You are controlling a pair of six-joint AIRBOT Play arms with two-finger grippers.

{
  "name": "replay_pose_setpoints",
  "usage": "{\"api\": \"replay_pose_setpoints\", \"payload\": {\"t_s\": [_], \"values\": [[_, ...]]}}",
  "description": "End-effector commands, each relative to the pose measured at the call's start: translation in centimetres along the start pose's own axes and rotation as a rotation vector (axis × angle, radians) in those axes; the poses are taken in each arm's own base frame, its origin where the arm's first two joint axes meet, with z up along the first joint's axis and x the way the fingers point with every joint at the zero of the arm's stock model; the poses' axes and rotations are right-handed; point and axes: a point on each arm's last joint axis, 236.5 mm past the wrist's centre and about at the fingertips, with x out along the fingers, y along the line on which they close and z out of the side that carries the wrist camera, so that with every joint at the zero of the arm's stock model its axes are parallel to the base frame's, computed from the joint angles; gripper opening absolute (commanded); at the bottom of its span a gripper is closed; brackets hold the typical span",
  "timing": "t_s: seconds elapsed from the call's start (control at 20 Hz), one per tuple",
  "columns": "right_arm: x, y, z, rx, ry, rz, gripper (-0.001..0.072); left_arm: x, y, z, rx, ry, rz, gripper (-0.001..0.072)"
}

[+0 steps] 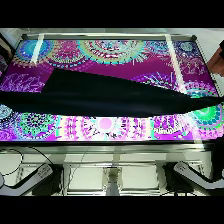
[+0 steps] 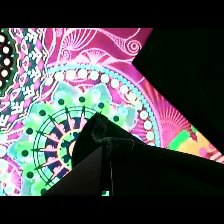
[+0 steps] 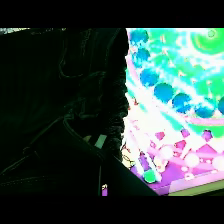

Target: Fold the clothes and pants, and hang the long-sleeved shirts on hangers.

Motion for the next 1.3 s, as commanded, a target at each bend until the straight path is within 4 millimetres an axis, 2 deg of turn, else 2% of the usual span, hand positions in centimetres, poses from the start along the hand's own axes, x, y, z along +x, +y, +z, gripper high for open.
{"api": "replay_pose_setpoints", "payload": {"t_s": [0.0,0.15,0.35,0.55,0.65,0.85,1.0,1.25], "values": [[1.2,-0.1,1.1,0.019,0.008,0.038,0.0026,1.4,-2.4,2.8,0.013,-0.041,-0.049,0.0024],[4.0,0.1,2.0,0.090,0.025,0.115,0.0027,4.8,-6.5,3.9,0.026,-0.056,-0.120,0.0024],[7.5,-2.3,3.2,0.190,0.014,0.095,0.0027,8.7,-11.6,5.0,0.041,-0.019,-0.190,0.0024],[9.6,-4.1,5.1,0.271,-0.046,0.070,0.0027,11.7,-14.1,7.6,0.003,-0.017,-0.199,0.0024],[10.5,-4.1,5.4,0.293,-0.051,0.091,0.0027,12.9,-15.4,7.6,0.017,0.005,-0.213,0.0024],[12.3,-2.8,6.1,0.289,-0.056,0.121,0.0028,14.9,-15.8,6.3,0.023,0.059,-0.217,0.0024],[13.5,-1.0,7.6,0.253,-0.099,0.118,0.0028,15.7,-15.7,6.1,0.019,0.066,-0.214,0.0024],[13.7,-0.6,11.8,0.347,-0.273,0.083,0.0028,15.9,-15.7,8.7,-0.035,-0.039,-0.213,0.0024]]}}
